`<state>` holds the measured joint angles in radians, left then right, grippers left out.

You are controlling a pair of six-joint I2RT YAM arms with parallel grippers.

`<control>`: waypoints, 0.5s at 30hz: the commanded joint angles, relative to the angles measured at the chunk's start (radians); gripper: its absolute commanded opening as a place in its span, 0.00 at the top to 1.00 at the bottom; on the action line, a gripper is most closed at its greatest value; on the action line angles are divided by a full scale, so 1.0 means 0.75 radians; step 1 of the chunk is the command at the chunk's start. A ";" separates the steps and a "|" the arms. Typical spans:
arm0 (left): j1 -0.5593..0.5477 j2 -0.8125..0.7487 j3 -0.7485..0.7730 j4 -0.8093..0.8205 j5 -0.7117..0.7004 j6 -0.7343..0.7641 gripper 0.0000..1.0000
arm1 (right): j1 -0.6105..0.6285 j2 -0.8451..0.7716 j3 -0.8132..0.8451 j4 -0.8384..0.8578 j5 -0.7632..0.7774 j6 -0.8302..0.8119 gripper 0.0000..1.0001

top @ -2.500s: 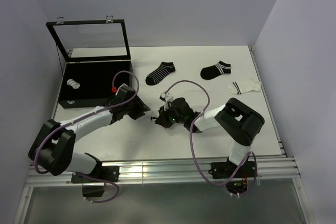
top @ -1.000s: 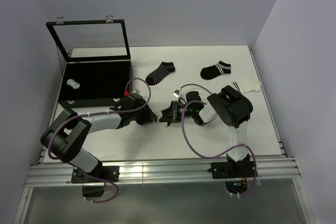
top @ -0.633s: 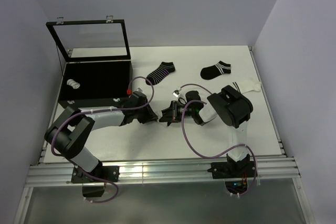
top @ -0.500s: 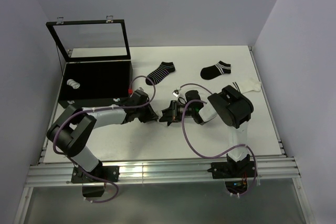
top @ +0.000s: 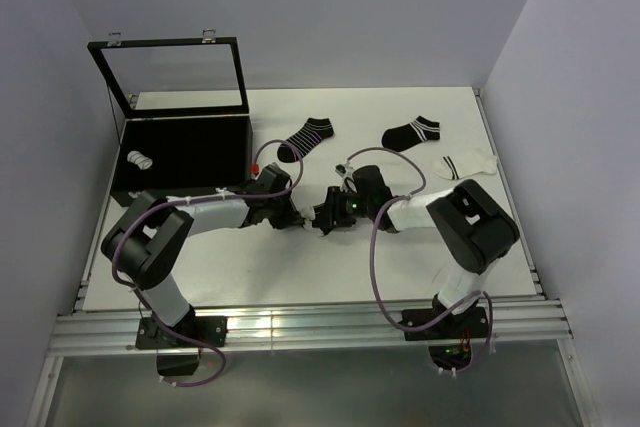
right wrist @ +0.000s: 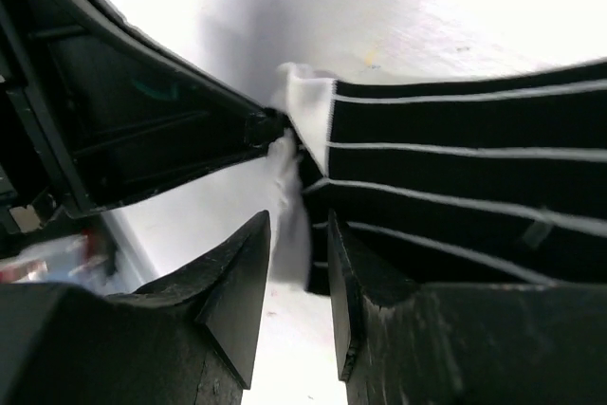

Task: Roll the socks
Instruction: Roll the sock at the center of the board.

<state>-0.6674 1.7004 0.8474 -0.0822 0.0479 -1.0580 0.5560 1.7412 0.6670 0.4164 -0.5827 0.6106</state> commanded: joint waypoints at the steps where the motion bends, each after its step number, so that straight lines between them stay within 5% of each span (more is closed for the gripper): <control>1: -0.004 0.087 -0.023 -0.195 -0.092 0.075 0.85 | 0.054 -0.182 0.027 -0.226 0.297 -0.184 0.62; 8: -0.006 0.079 -0.007 -0.207 -0.088 0.085 0.85 | 0.291 -0.360 0.009 -0.259 0.727 -0.464 0.62; 15: -0.008 0.077 0.019 -0.228 -0.086 0.096 0.86 | 0.449 -0.350 -0.010 -0.114 0.922 -0.595 0.68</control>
<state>-0.6693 1.7123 0.8776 -0.1196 0.0475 -1.0348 0.8566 1.4876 0.6655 0.2504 -0.0349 0.2592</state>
